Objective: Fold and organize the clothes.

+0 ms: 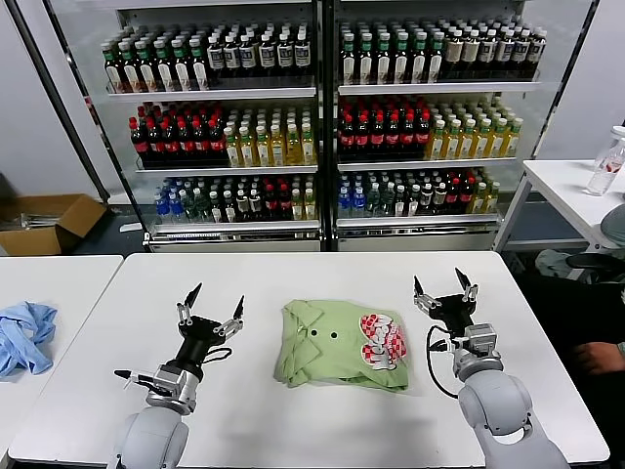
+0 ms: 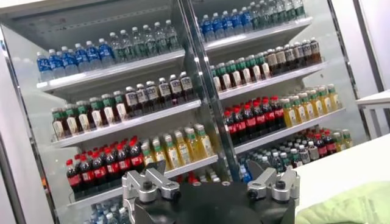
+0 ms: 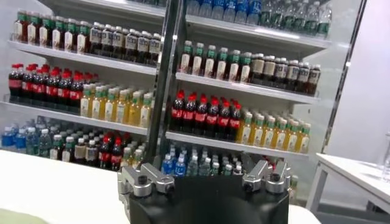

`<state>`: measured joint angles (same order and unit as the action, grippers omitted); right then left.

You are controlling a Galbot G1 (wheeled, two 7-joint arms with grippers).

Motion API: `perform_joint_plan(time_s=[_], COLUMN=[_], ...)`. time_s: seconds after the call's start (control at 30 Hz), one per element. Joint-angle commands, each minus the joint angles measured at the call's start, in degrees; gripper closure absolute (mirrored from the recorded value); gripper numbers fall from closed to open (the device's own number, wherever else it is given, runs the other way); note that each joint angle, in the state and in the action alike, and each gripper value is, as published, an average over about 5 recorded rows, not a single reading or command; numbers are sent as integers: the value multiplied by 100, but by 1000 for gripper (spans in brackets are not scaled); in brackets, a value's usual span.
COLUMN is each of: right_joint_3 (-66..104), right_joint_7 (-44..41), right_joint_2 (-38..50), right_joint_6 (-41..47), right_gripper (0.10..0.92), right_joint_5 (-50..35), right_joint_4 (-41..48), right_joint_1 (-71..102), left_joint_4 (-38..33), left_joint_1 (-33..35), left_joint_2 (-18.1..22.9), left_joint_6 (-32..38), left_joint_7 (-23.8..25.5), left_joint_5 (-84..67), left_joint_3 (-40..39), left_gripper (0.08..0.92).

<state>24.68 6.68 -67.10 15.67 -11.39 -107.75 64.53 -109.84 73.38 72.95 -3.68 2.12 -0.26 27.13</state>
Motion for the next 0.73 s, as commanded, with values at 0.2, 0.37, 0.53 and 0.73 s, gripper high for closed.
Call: perform_joint_plan(time_s=[0.2, 0.37, 0.53, 0.73], right_joint_3=[81, 23, -14, -22], right_joint_7=[-232, -224, -234, -252], right_joint_2=[10, -19, -44, -22], right_joint_6=[-401, -503, -517, -510], right_gripper=[203, 202, 203, 202], right_joint_5=[319, 480, 582, 620], right_joint_4=[432, 546, 593, 609], right_joint_1=[-237, -273, -296, -277], left_joint_4=[68, 119, 193, 425], left_joint_1=[-69, -131, -196, -338], left_joint_2=[-53, -72, -85, -109], left_joint_6=[11, 20, 63, 319], left_joint_7=[8, 11, 28, 246], left_joint_5=[2, -1, 15, 154], left_joint_3=[-23, -10, -2, 90], left_gripper=[177, 177, 177, 177])
